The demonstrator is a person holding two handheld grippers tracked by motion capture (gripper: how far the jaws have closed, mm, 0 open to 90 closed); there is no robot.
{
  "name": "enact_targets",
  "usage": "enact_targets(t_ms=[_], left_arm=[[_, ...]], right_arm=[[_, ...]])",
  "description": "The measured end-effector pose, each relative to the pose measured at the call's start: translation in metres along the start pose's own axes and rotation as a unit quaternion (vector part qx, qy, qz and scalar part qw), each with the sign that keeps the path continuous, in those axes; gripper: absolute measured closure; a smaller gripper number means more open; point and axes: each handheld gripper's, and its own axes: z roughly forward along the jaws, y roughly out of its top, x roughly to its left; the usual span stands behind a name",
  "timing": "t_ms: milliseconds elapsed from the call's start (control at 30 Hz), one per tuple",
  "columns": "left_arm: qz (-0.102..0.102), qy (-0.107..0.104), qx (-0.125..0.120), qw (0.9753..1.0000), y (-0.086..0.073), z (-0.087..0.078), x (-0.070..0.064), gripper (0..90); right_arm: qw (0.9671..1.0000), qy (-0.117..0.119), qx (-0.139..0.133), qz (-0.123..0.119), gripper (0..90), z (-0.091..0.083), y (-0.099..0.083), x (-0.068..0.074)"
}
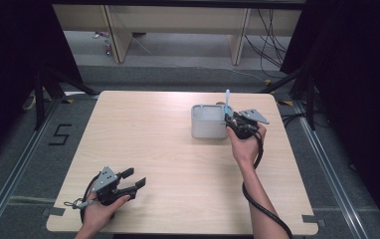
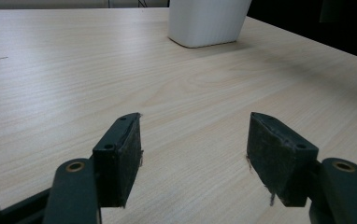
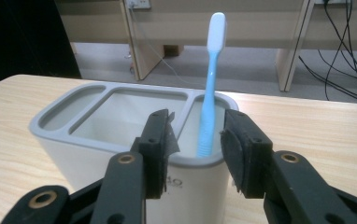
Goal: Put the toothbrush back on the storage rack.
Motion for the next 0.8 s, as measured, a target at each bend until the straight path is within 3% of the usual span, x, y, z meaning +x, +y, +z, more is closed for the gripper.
enact_targets(t_ms=[67, 100, 300, 367, 400, 467, 500, 533, 567, 667, 700, 800], left_arm=[[0.0, 0.0, -0.001, 1.0, 0.0, 0.0, 0.0, 34.9], [0.001, 0.0, -0.001, 1.0, 0.0, 0.0, 0.0, 34.9], [0.002, 0.001, 0.0, 1.0, 0.0, 0.0, 0.0, 34.9], [0.001, 0.001, -0.001, 1.0, 0.0, 0.0, 0.0, 34.9], [0.001, 0.001, -0.001, 1.0, 0.0, 0.0, 0.0, 34.9], [0.001, 0.001, -0.001, 1.0, 0.0, 0.0, 0.0, 34.8], [0.0, 0.001, -0.001, 1.0, 0.0, 0.0, 0.0, 34.8], [0.001, 0.001, 0.0, 1.0, 0.0, 0.0, 0.0, 34.9], [0.002, 0.001, 0.0, 1.0, 0.0, 0.0, 0.0, 34.8], [0.002, 0.001, -0.002, 1.0, 0.0, 0.0, 0.0, 34.9], [0.003, 0.002, -0.002, 1.0, 0.0, -0.001, 0.0, 34.8], [0.001, 0.006, 0.002, 1.0, 0.0, -0.002, 0.0, 34.8]], right_arm=[[1.0, 0.004, -0.004, 0.001, 61.5, -0.004, 0.0, 0.002], [0.9999, 0.007, -0.007, -0.014, 61.2, -0.006, 0.001, 0.0], [0.9999, 0.013, 0.001, -0.007, 60.2, -0.019, 0.003, 0.002], [0.9998, 0.018, 0.006, -0.007, 59.9, -0.022, 0.001, 0.001], [0.9997, 0.018, 0.012, 0.007, 59.8, -0.025, 0.0, 0.003], [0.9997, 0.02, 0.015, -0.005, 59.6, -0.027, -0.004, 0.0], [0.9996, 0.025, 0.01, -0.002, 59.5, -0.027, -0.006, -0.001], [0.9995, 0.022, 0.022, 0.008, 59.5, -0.031, -0.007, 0.001], [0.9996, 0.024, 0.016, -0.003, 59.3, -0.031, -0.01, -0.002], [0.9991, 0.03, 0.03, 0.0, 58.6, -0.037, -0.014, -0.001], [0.9992, 0.028, 0.027, -0.011, 58.3, -0.037, -0.016, -0.003], [0.9987, 0.034, 0.036, -0.005, 57.9, -0.042, -0.02, -0.003]])
